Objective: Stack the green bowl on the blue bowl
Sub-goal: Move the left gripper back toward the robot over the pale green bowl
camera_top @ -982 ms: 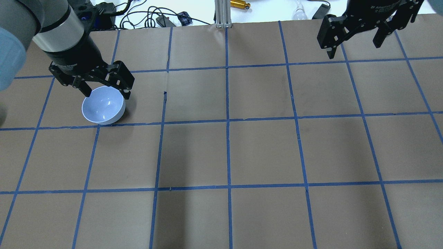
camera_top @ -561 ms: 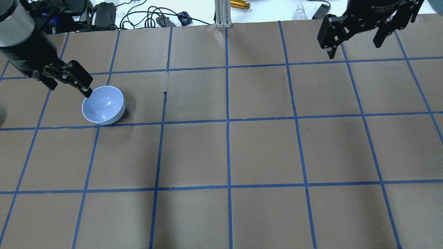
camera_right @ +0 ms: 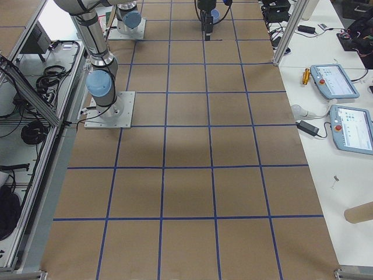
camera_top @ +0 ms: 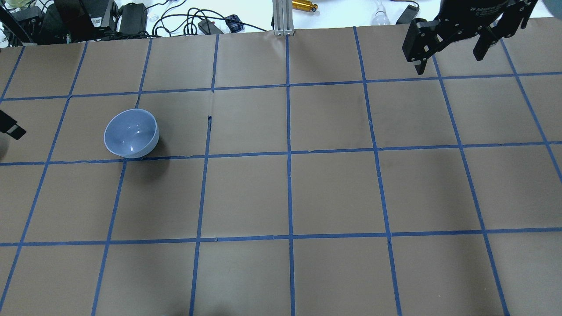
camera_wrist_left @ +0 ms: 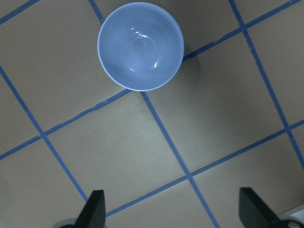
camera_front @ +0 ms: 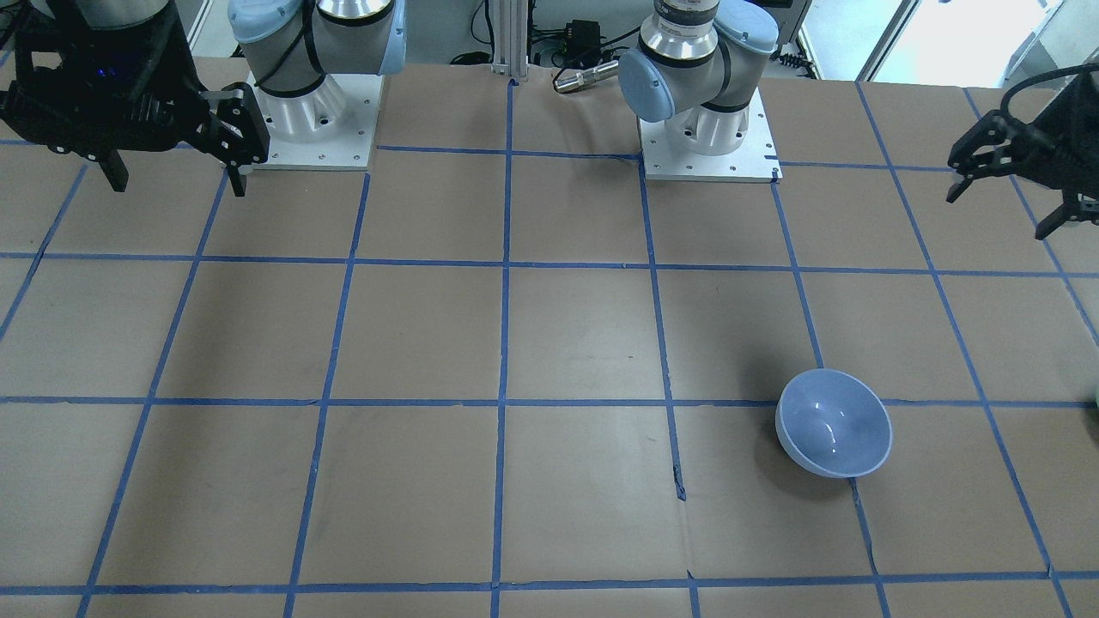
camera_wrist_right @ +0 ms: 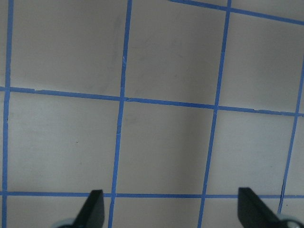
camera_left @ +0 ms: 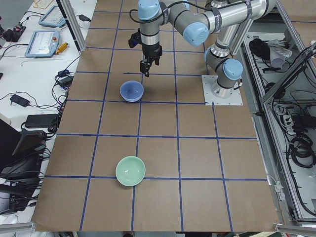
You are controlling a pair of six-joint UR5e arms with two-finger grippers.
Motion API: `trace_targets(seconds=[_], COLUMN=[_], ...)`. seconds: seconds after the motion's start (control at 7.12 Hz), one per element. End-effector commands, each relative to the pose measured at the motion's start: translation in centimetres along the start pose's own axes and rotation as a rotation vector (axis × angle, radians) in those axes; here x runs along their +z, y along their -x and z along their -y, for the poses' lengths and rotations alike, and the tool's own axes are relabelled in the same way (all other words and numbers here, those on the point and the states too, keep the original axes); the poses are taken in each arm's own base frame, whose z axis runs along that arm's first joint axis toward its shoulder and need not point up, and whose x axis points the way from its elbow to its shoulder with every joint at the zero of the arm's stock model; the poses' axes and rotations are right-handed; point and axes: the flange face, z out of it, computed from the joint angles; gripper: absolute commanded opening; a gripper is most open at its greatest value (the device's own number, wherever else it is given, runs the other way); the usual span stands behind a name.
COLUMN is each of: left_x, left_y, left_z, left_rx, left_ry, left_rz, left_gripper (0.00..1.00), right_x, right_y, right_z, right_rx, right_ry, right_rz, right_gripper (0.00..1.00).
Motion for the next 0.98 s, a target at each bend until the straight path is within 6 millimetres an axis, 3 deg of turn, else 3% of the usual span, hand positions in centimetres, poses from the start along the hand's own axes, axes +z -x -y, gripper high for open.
trace_targets(seconds=[0.0, 0.14, 0.42, 0.56, 0.84], left_x=[2.2, 3.7, 7.4, 9.3, 12.2], left_y=[5.9, 7.9, 13.3, 15.1, 19.5], left_z=[-6.3, -7.0, -11.9, -13.3, -14.2], left_rx=[0.145, 0.248, 0.313, 0.348, 0.499], left_ry=[0.004, 0.001, -0.011, -0.018, -0.012], left_rz=[-0.02, 0.01, 0.008, -0.011, 0.114], left_gripper=[1.0, 1.0, 1.0, 1.0, 1.0], right_x=[0.0, 0.0, 0.0, 0.0, 0.0], right_y=[-0.1, 0.0, 0.0, -0.1, -0.1], right_z=[0.0, 0.0, 0.0, 0.0, 0.0], right_rx=[0.001, 0.0, 0.0, 0.001, 0.001], right_ry=[0.0, 0.0, 0.0, 0.0, 0.0], right_rz=[0.0, 0.0, 0.0, 0.0, 0.0], right_gripper=[1.0, 1.0, 1.0, 1.0, 1.0])
